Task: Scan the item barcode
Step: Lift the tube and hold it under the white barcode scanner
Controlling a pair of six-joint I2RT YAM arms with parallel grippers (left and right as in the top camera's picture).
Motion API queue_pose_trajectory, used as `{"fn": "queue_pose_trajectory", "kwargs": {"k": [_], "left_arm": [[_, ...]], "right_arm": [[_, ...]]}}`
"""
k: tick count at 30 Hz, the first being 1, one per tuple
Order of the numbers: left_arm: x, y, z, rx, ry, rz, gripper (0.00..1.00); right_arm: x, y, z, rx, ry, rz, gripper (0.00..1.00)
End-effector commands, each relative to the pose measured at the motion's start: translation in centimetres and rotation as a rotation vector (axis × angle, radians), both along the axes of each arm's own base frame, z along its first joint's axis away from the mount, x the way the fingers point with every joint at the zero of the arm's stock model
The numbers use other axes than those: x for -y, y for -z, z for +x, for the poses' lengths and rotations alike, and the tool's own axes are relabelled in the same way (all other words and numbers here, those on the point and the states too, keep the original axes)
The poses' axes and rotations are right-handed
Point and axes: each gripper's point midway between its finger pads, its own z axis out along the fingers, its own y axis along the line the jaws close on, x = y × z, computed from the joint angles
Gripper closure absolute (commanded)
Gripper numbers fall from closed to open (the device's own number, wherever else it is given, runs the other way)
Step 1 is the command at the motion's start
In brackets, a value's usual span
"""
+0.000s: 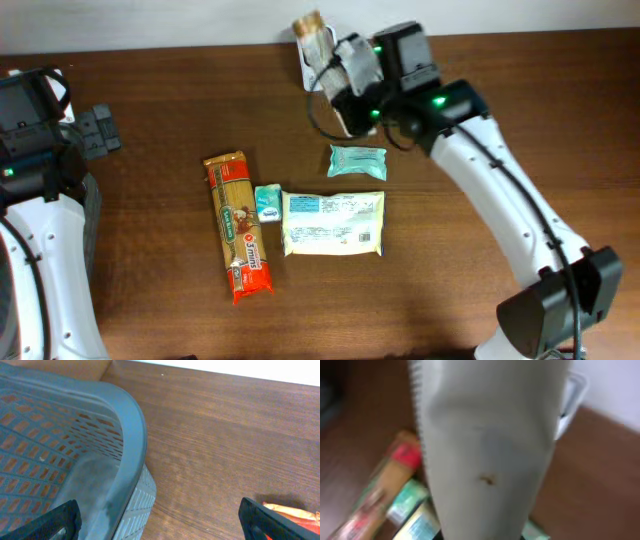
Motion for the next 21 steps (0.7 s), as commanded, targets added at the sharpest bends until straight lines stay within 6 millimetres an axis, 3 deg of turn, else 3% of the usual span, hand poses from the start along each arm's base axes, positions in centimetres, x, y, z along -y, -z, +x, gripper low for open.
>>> {"fn": "queue_pose_trajectory", "kwargs": {"k": [1, 5, 6, 9, 15, 19, 21], "left_arm": [[-0.2, -0.7, -0.3, 0.010, 0.004, 0.017, 0.01], [-0.2, -0.7, -0.3, 0.010, 0.004, 0.018, 0.01], [-0.2, -0.7, -0.3, 0.010, 0.004, 0.018, 0.01], [-0.2, -0.7, -0.3, 0.010, 0.004, 0.018, 0.01], [-0.2, -0.7, -0.3, 0.010, 0.004, 0.018, 0.01], [-0.2, -0.7, -0.3, 0.010, 0.004, 0.018, 0.01], [-0.2, -0.7, -0.3, 0.010, 0.004, 0.018, 0.01]], "right_arm": [[2.8, -2.2, 4.3, 0.207, 0.278, -0.139, 0.96], [1.4, -6.5, 6.9, 0.312, 0.242, -0.122, 0.96], [0.8, -6.3, 8.3, 0.316, 0.218, -0.161, 0.96], [0.1, -2.8, 11.9, 0.346, 0.205, -0.264, 0.96], [1.1, 7.4, 17.1, 0.376, 0.225, -0.561, 0.96], [2.7, 13.0, 18.1, 0.339, 0.274, -0.701, 0.96], [2.7, 13.7, 18.1, 0.330, 0.271, -0.706, 0.96]]}}
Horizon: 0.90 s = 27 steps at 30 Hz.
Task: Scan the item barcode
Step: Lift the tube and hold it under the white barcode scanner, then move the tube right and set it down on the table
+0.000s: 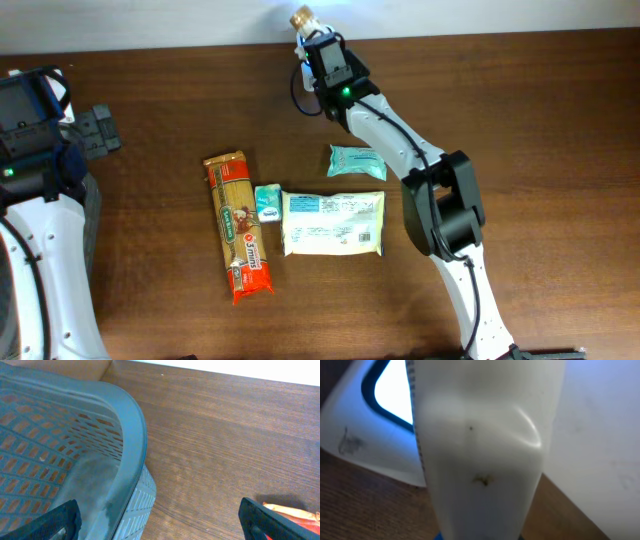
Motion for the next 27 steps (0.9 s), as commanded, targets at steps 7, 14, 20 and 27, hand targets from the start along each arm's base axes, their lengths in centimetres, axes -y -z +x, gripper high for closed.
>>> {"fn": "queue_pose_trajectory", "kwargs": {"k": [7, 14, 20, 27], "left_arm": [[-0.2, -0.7, -0.3, 0.010, 0.004, 0.018, 0.01], [-0.2, -0.7, -0.3, 0.010, 0.004, 0.018, 0.01], [-0.2, -0.7, -0.3, 0.010, 0.004, 0.018, 0.01], [-0.2, -0.7, -0.3, 0.010, 0.004, 0.017, 0.01]], "right_arm": [[0.4, -4.3, -1.7, 0.013, 0.072, 0.024, 0.96], [3.8, -19.6, -12.3, -0.115, 0.137, 0.570, 0.96], [23.4, -11.3, -18.3, -0.314, 0.926, 0.631, 0.96], [32.1, 4.0, -25.1, -0.402, 1.306, 0.586, 0.96]]}}
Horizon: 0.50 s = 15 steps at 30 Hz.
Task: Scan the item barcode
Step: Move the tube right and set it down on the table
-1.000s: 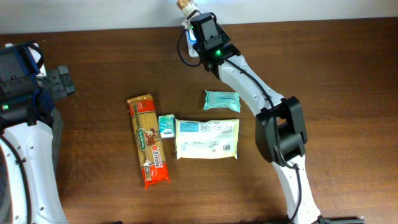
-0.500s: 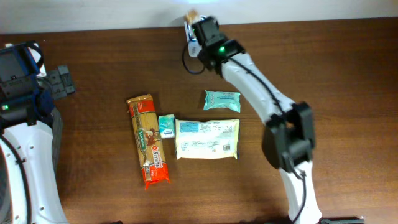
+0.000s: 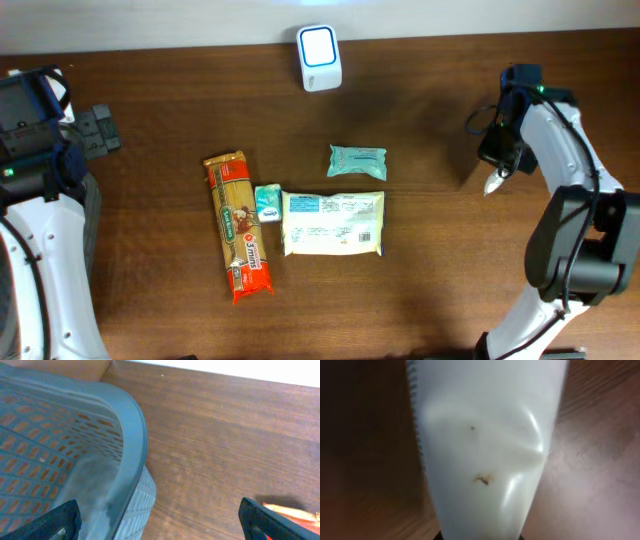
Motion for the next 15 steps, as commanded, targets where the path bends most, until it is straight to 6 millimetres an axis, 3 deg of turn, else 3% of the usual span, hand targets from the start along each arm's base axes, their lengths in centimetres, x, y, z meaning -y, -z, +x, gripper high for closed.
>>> {"fn": "queue_pose_trajectory", "kwargs": {"k": [1, 3, 4, 5, 8, 10, 13, 15], "left_arm": [[-0.2, -0.6, -0.3, 0.006, 0.004, 0.017, 0.01], [-0.2, -0.6, -0.3, 0.007, 0.004, 0.017, 0.01], [-0.2, -0.6, -0.3, 0.006, 0.004, 0.017, 0.01], [-0.2, -0.6, -0.3, 0.007, 0.004, 0.017, 0.01], [-0.2, -0.6, -0.3, 0.007, 0.004, 0.016, 0.01], [-0.2, -0.6, -0.3, 0.006, 0.004, 0.017, 0.01], [-0.2, -0.6, -0.3, 0.007, 0.004, 0.017, 0.01], [-0.2, -0.6, -0.3, 0.007, 0.004, 0.016, 0.01]], "right_arm": [[1.6, 1.7, -2.1, -0.024, 0.046, -0.052, 0.96], [1.7, 2.8, -2.7, -0.033, 0.044, -0.061, 0.95], [1.6, 3.0, -2.7, -0.031, 0.043, -0.058, 0.83], [1.3, 3.0, -2.4, -0.019, 0.036, -0.039, 0.83], [-1.4, 2.9, 0.0, 0.048, -0.126, 0.110, 0.53], [-1.8, 1.7, 0.4, 0.049, -0.148, 0.135, 0.50], [-3.1, -1.9, 0.9, 0.035, -0.209, 0.202, 0.49], [-6.3, -4.7, 2.1, 0.077, -0.295, 0.298, 0.49]]}}
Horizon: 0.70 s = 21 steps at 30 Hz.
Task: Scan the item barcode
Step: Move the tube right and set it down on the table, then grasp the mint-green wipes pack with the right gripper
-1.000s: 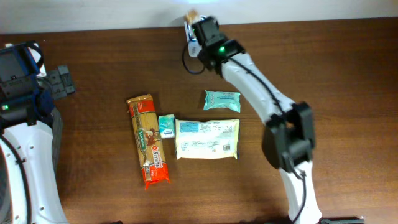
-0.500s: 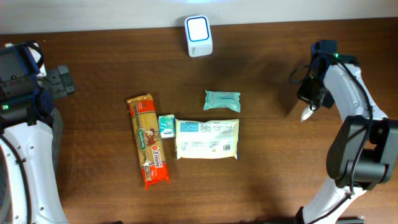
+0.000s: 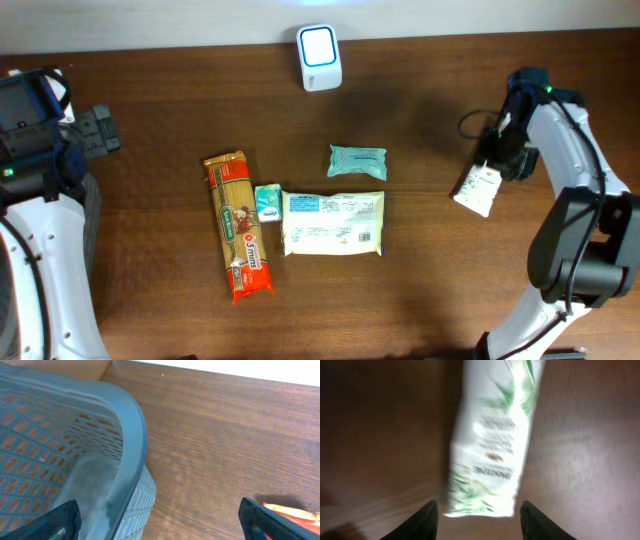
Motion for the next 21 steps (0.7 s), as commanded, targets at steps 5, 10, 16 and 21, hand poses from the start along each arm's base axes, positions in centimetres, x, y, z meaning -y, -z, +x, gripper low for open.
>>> {"fn": "queue_pose_trajectory", "kwargs": {"k": [5, 10, 16, 21], "left_arm": [[-0.2, -0.7, -0.3, 0.010, 0.003, 0.017, 0.01], [-0.2, -0.7, -0.3, 0.010, 0.003, 0.017, 0.01], [-0.2, -0.7, -0.3, 0.010, 0.003, 0.017, 0.01], [-0.2, -0.7, -0.3, 0.010, 0.003, 0.017, 0.01]], "right_arm": [[-18.9, -5.7, 5.8, 0.289, -0.409, 0.230, 0.49], [-32.1, -7.1, 4.9, 0.450, -0.646, 0.227, 0.50], [-31.8, -1.8, 4.9, 0.346, -0.518, 0.111, 0.60], [-24.3, -0.9, 5.3, 0.179, -0.367, 0.372, 0.60]]}}
